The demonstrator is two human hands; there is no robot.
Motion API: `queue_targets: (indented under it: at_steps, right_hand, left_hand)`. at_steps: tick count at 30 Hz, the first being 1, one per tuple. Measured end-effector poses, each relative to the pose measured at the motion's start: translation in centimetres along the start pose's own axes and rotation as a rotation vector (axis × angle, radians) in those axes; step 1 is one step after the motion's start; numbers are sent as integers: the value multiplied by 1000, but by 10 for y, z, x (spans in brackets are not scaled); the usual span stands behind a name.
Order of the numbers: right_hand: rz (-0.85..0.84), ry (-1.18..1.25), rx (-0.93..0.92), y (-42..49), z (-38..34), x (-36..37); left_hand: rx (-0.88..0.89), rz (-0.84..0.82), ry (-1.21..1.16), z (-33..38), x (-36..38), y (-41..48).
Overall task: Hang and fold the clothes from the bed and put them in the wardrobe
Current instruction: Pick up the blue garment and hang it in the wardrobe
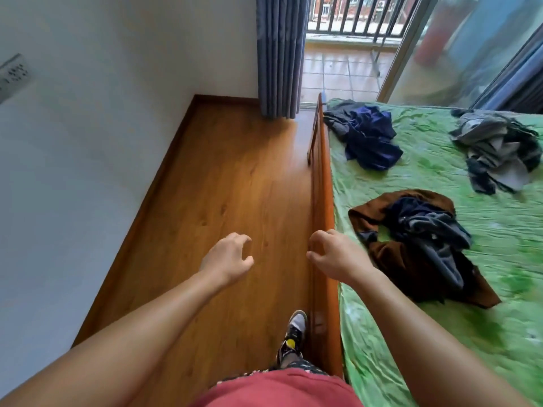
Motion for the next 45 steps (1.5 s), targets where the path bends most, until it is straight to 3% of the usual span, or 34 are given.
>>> queue_targets:
  at_steps: [13,20,27,34,45]
  right_hand:
    - [69,32,26,240,48,-83]
    - [124,49,135,378,50,-95]
    - [88,43,325,475,61,-113]
    - [62,108,526,536,128,-111]
    - [-52,188,779,606,274,-95]
  left_hand:
    - [125,-10,-131,72,2,267]
    - [301,-70,-278,75,20,436]
    - [378,-175,-239,79,20,572]
    - [489,-287,-205,135,62,678]
    - [693,-519,-43,279,178,786]
Point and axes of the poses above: each hand's wrist, its own y-axis towards the middle knuckle, its own x-axis out of the palm, z = x × y, the point moved 1 cm from there along y, towards the middle knuckle, and after that the axes turned 14 degrees about z, right-handed, at the moved point
